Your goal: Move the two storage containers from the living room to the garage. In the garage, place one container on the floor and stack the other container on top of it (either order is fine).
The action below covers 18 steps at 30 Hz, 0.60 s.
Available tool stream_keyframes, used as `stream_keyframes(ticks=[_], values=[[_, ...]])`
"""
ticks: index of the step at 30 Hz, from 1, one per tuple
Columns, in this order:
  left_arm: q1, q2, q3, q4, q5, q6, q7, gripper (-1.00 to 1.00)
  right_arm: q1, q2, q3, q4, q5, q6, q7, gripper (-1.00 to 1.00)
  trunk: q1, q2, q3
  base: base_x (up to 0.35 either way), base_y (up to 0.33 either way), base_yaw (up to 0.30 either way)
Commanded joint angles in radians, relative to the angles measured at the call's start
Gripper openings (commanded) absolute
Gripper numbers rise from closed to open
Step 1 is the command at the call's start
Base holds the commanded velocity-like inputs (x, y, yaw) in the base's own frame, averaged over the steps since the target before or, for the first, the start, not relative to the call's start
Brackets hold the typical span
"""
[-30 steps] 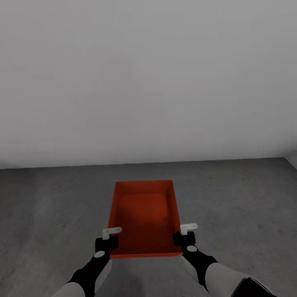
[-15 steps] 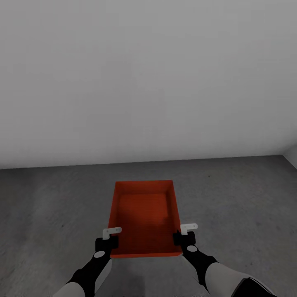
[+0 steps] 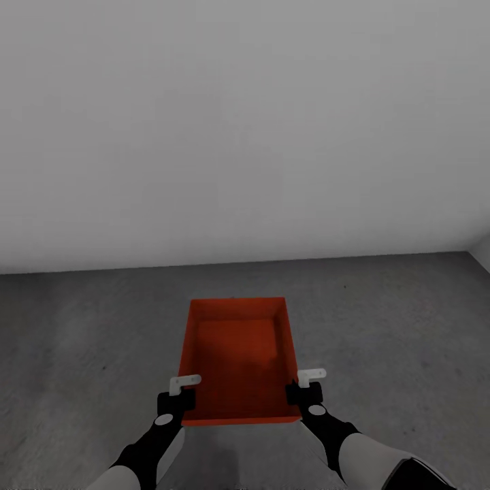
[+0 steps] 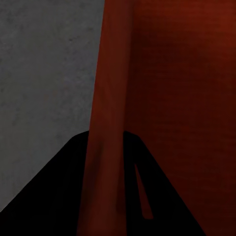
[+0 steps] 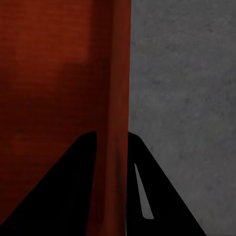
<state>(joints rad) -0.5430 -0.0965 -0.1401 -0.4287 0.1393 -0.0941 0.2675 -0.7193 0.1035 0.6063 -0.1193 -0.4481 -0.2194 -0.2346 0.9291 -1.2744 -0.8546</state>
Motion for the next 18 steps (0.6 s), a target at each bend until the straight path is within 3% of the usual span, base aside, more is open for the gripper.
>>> stream_keyframes(ticks=[1, 18], values=[[-0.001, 0.001, 0.005, -0.002, 0.008, -0.003, 0.012, -1.0, 0.0, 0.0, -0.003, 0.001, -0.012, -0.005, -0.005, -1.0, 0.0, 0.0, -0.002, 0.0, 0.0, 0.0], [-0.001, 0.0, 0.005, -0.002, 0.008, -0.003, 0.012, -1.0, 0.0, -0.001, -0.003, 0.001, -0.012, -0.005, -0.005, -1.0, 0.0, 0.0, -0.029, 0.0, 0.0, 0.0]])
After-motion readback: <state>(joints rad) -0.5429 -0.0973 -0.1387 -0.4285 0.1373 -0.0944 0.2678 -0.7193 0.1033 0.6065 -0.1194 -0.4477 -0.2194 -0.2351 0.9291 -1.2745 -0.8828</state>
